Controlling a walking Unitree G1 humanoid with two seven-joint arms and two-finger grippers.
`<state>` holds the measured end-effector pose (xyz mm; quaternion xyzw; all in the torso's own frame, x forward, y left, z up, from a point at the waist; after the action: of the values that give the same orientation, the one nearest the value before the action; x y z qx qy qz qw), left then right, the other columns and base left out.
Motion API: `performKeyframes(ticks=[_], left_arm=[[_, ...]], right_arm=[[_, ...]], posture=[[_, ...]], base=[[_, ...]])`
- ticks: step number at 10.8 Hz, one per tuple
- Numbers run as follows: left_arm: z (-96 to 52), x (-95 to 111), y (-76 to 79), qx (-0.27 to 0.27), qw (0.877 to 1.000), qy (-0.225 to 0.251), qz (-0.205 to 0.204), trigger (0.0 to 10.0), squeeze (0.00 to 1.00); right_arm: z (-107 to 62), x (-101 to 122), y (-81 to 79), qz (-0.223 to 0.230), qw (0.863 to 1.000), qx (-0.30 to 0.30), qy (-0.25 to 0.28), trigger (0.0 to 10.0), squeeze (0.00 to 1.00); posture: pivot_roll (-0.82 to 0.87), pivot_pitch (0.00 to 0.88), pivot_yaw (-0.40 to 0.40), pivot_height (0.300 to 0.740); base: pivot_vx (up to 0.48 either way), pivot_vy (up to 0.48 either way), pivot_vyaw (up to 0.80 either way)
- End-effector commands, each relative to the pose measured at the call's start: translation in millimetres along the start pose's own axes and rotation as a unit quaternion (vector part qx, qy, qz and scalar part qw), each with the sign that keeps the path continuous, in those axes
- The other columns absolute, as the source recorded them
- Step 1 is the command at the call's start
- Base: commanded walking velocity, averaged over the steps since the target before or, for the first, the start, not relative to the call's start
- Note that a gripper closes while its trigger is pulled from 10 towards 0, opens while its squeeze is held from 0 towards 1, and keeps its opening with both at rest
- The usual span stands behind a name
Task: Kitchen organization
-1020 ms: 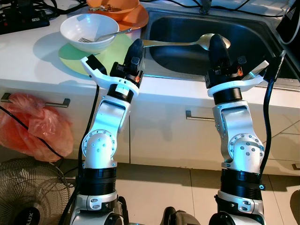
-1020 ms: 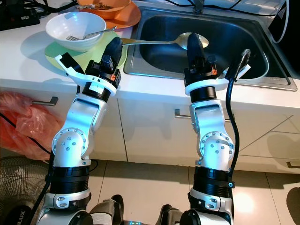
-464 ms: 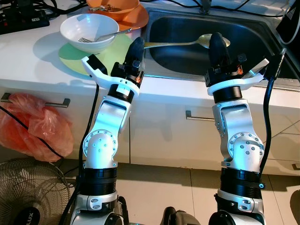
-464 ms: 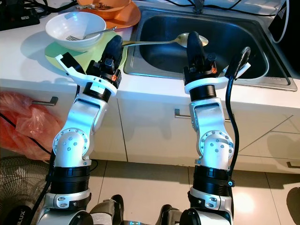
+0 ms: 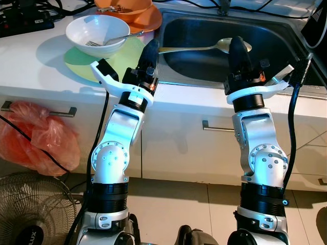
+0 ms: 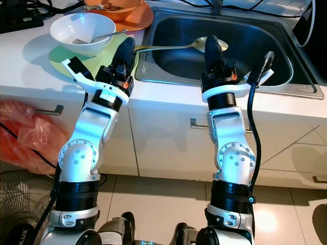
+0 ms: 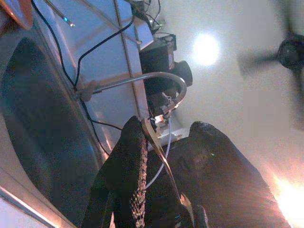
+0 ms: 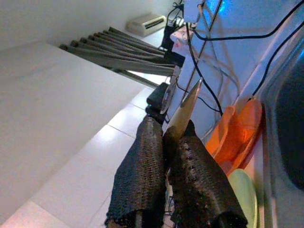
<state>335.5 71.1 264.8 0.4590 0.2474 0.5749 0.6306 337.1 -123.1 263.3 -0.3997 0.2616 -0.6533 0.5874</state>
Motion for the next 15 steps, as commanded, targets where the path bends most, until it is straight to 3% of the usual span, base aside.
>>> performKeyframes(ticks=[1, 3, 9, 15], left_arm=[[4.7, -25, 15.4, -0.027, 0.998, -0.012, -0.053, 10.0, 0.00], [4.7, -27, 16.0, -0.029, 0.998, -0.015, -0.053, 10.0, 0.00], [4.3, -29, 18.5, -0.035, 0.998, -0.021, -0.042, 10.0, 0.00], [5.0, -30, 19.0, -0.036, 0.999, -0.023, -0.013, 10.0, 0.00]], right_arm=[[3.5, -1, -0.1, 0.035, 0.999, -0.008, 0.017, 10.0, 0.00], [2.9, 4, 2.8, 0.079, 0.996, -0.017, 0.038, 10.0, 0.00], [3.9, 10, 4.5, 0.084, 0.995, -0.022, 0.054, 10.0, 0.00], [12.3, 30, 2.9, -0.026, 0.994, -0.038, 0.100, 10.0, 0.00]], posture=[[0.09, 0.169, -0.062, 0.740], [0.09, 0.169, -0.060, 0.740], [0.10, 0.163, -0.062, 0.740], [0.10, 0.158, -0.061, 0.740]], base=[[0.000, 0.000, 0.00], [0.000, 0.000, 0.00], [0.000, 0.000, 0.00], [0.000, 0.000, 0.00]])
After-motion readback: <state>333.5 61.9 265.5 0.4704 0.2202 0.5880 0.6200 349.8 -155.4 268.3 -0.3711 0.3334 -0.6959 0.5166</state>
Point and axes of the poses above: a point about 5 cm out from each wrist's last joint towards the gripper, its own z axis pointing out of the wrist towards the gripper, its own x axis along the axis of the wrist's last joint, y = z × x, the point moved 2 cm from there along z, pointing out of the wrist towards the gripper, and after that the axes turned 4 degrees about -z, right-handed, at the moved point
